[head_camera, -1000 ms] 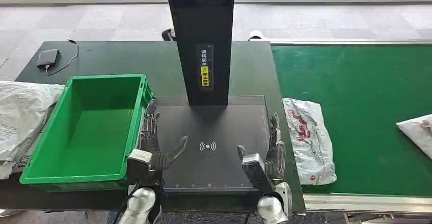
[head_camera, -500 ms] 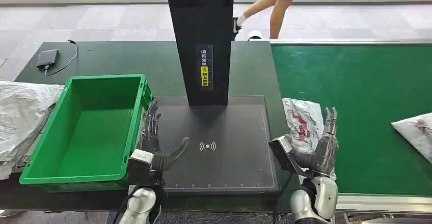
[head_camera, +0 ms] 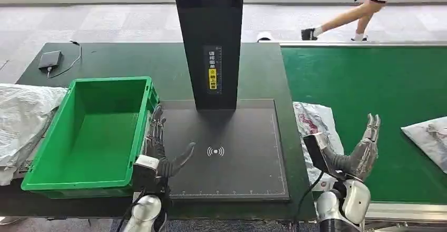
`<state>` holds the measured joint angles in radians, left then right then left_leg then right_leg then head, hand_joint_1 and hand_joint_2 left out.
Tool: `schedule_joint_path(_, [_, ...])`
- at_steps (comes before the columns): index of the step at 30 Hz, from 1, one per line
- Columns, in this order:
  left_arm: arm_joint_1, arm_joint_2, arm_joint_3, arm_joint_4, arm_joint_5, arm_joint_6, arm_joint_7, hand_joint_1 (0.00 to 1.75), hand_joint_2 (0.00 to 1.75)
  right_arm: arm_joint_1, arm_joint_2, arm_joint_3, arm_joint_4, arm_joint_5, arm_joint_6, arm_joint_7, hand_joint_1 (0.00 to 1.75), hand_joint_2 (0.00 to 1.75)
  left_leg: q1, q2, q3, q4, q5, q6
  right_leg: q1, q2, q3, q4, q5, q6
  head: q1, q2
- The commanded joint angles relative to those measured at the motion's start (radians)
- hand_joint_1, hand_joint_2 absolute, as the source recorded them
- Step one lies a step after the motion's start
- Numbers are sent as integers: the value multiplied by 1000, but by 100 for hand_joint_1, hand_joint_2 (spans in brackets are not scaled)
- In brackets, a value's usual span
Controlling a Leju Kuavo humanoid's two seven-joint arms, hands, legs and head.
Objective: Moved the parcel from conveyor to table for the left to box.
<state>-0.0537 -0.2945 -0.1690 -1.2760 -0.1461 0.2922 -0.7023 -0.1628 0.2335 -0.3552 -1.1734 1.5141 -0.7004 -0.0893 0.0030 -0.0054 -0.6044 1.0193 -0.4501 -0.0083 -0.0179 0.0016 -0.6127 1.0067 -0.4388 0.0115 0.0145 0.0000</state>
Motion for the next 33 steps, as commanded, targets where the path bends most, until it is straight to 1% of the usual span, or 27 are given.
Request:
schedule_joint_path(1, [-12,-13,44,58,-19,-15,4,0,175,-83,-15,-171,186,-15,2,22,0,175,1,1,3,-2,-1,0,1,0,3,-2,0,-1,0,0])
schedule_joint_path(2, [-14,-16,49,66,-23,-22,4,0,175,-103,-26,-183,259,-34,2,34,0,175,1,1,4,-2,-1,0,1,0,4,-2,0,-1,0,0])
schedule_joint_path(3, [-16,-21,57,73,-32,-27,4,0,175,-118,-20,-223,283,-22,15,23,0,175,1,1,5,-3,0,0,1,0,5,-3,0,-1,0,0])
schedule_joint_path(4, [-18,-22,59,78,-33,-30,4,0,175,-122,-33,-218,333,-24,2,38,0,175,2,1,6,-3,-1,0,2,0,7,-5,0,-1,0,0])
schedule_joint_path(5, [-23,-27,70,86,-42,-39,4,0,175,-132,-54,-211,392,-15,2,80,0,175,1,1,5,-3,0,0,2,0,5,-4,0,-1,0,0])
schedule_joint_path(6, [-23,-27,72,87,-46,-38,4,0,175,-153,-79,-208,494,-1,6,133,0,175,2,1,6,-3,0,0,2,0,6,-4,0,-1,0,0])
schedule_joint_path(8, [-20,-30,85,81,-53,-43,4,0,175,-163,-101,-197,547,-15,2,154,0,175,2,1,9,-5,0,0,3,0,10,-8,1,-1,0,0])
schedule_joint_path(9, [-20,-30,85,81,-53,-43,4,0,175,-163,-101,-197,547,-15,2,154,0,175,2,1,6,-3,0,0,2,0,6,-5,1,-1,0,0])
schedule_joint_path(12, [-20,-30,85,81,-53,-43,4,0,175,-163,-101,-197,547,-15,2,154,0,175,2,2,7,-4,-1,0,2,1,7,-5,0,-1,0,0])
schedule_joint_path(13, [-20,-30,85,81,-53,-43,4,0,175,-163,-101,-197,547,-15,2,154,0,175,0,1,3,-2,0,0,1,0,3,-2,0,-1,0,0])
schedule_joint_path(15, [-20,-30,86,80,-53,-43,4,0,175,-165,-100,-195,548,-15,2,155,0,175,1,2,5,-3,-1,0,1,1,5,-3,0,-1,0,0])
schedule_joint_path(16, [-18,-30,87,79,-56,-42,4,0,175,-171,-105,-195,564,-14,2,170,0,175,1,2,3,-2,-1,0,1,1,3,-2,0,-1,0,0])
schedule_joint_path(17, [-17,-31,90,79,-57,-43,4,0,175,-173,-109,-194,571,-14,2,183,0,175,1,1,5,-3,-1,0,1,0,5,-3,-1,-1,0,0])
schedule_joint_path(18, [-16,-31,92,79,-60,-44,4,0,175,-174,-111,-196,576,-20,2,192,0,175,1,1,2,-1,-1,0,1,0,2,-2,0,-1,0,0])
schedule_joint_path(19, [-16,-32,93,77,-61,-44,4,0,175,-178,-115,-198,586,-25,3,199,0,175,1,1,5,-3,-1,0,1,0,5,-3,-1,-1,0,0])
schedule_joint_path(20, [-18,-33,93,76,-63,-46,4,0,175,-185,-120,-197,598,-25,6,205,0,175,1,1,2,-1,-1,0,1,0,2,-1,0,-1,0,0])
schedule_joint_path(23, [-21,-39,95,74,-66,-49,4,0,175,-192,-126,-194,612,-25,19,217,0,175,1,2,5,-3,-1,0,1,1,5,-3,0,-1,0,0])
schedule_joint_path(27, [-22,-40,95,75,-67,-50,4,0,175,-191,-128,-194,614,-25,20,221,0,175,1,1,1,0,-1,0,1,0,1,-1,0,0,0,0])
schedule_joint_path(28, [-22,-40,95,75,-67,-50,4,0,175,-191,-128,-194,614,-25,20,221,0,175,1,1,3,-1,-1,0,1,0,3,-2,0,-1,0,0])
schedule_joint_path(29, [-22,-40,95,75,-67,-50,4,0,175,-191,-128,-194,614,-25,20,221,0,175,1,0,1,-1,0,0,1,0,1,-1,0,0,0,0])
schedule_joint_path(31, [-22,-40,95,75,-67,-50,4,0,175,-191,-128,-194,614,-25,20,221,0,175,1,1,3,-1,-1,0,1,0,3,-2,0,-1,0,0])
schedule_joint_path(33, [-22,-40,95,75,-67,-50,4,0,175,-191,-128,-194,614,-25,20,221,0,175,0,1,1,-1,-1,0,1,0,1,-1,0,-1,0,0])
